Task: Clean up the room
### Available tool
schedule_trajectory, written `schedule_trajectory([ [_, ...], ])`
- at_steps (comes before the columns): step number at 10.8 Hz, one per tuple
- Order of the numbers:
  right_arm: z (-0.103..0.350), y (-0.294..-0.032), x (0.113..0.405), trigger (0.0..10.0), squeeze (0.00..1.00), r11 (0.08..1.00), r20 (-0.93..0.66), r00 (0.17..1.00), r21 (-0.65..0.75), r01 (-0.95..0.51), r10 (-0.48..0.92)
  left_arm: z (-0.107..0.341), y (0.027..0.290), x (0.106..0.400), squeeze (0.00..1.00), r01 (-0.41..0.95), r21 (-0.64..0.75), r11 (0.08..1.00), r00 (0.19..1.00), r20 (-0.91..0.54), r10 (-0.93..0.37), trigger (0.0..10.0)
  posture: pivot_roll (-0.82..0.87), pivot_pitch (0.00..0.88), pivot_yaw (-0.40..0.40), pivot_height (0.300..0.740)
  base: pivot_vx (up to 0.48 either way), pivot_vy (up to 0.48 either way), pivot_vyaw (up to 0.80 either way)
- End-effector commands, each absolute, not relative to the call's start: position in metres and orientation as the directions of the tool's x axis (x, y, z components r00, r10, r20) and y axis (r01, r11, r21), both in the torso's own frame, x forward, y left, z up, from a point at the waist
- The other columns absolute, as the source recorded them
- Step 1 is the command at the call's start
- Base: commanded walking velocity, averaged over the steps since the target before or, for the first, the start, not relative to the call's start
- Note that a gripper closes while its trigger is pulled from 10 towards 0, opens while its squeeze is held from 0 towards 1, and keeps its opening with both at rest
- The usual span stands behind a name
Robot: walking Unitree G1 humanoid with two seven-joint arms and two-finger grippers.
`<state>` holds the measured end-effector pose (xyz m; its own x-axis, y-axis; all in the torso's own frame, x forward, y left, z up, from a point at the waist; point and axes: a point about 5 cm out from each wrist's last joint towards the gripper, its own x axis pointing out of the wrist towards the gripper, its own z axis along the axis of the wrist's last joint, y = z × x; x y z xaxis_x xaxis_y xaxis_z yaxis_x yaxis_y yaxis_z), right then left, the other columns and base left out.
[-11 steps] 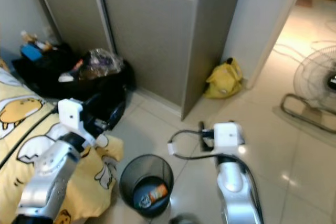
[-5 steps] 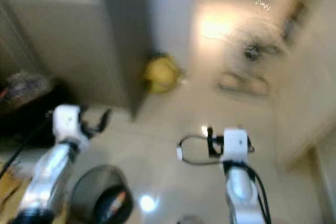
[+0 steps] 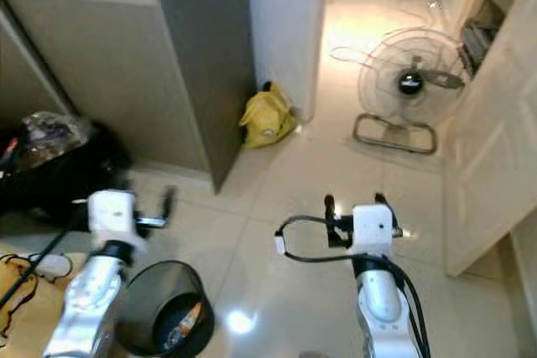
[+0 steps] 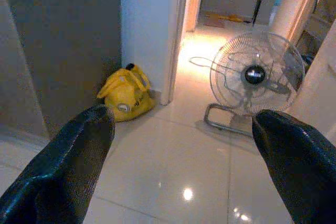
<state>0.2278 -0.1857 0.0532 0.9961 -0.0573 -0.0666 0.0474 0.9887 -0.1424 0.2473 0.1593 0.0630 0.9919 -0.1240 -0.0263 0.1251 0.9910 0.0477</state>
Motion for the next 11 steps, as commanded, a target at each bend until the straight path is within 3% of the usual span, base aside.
schedule_trajectory([
  [1, 0.051, -0.188, 0.227, 10.0, 0.41, 0.988, -0.073, 0.995, -0.147, 0.054, -0.065, 0.075, 0.153, 0.25, 0.0, 0.177, 0.053, 0.983, 0.984, 0.024, -0.178, 10.0, -0.25, 0.0, 0.089, 0.735, 0.0, 0.0, 0.0],
  [3, 0.05, -0.187, 0.23, 10.0, 0.4, 0.986, -0.077, 0.995, -0.158, 0.05, -0.062, 0.079, 0.148, 0.254, 0.0, 0.239, 0.046, 0.97, 0.97, 0.023, -0.24, 10.0, -0.25, 0.0, 0.099, 0.735, 0.0, 0.0, 0.0],
  [7, 0.044, -0.188, 0.228, 10.0, 0.41, 0.986, -0.107, 0.993, -0.162, 0.039, -0.057, 0.072, 0.149, 0.261, 0.0, 0.255, 0.001, 0.967, 0.967, -0.032, -0.255, 10.0, -0.26, 0.0, 0.097, 0.735, 0.0, 0.0, -0.73],
  [9, 0.041, -0.189, 0.226, 10.0, 0.4, 0.984, -0.126, 0.991, -0.175, 0.031, -0.053, 0.068, 0.145, 0.263, 0.0, 0.254, 0.017, 0.967, 0.966, -0.057, -0.252, 10.0, -0.26, 0.0, 0.091, 0.735, 0.0, 0.0, -0.29],
  [11, 0.042, -0.19, 0.224, 10.0, 0.4, 0.985, -0.126, 0.991, -0.168, 0.028, -0.049, 0.048, 0.165, 0.262, 0.0, 0.038, -0.201, 0.979, 0.981, -0.18, -0.075, 10.0, -0.27, 0.0, 0.083, 0.735, 0.0, 0.0, 0.0],
])
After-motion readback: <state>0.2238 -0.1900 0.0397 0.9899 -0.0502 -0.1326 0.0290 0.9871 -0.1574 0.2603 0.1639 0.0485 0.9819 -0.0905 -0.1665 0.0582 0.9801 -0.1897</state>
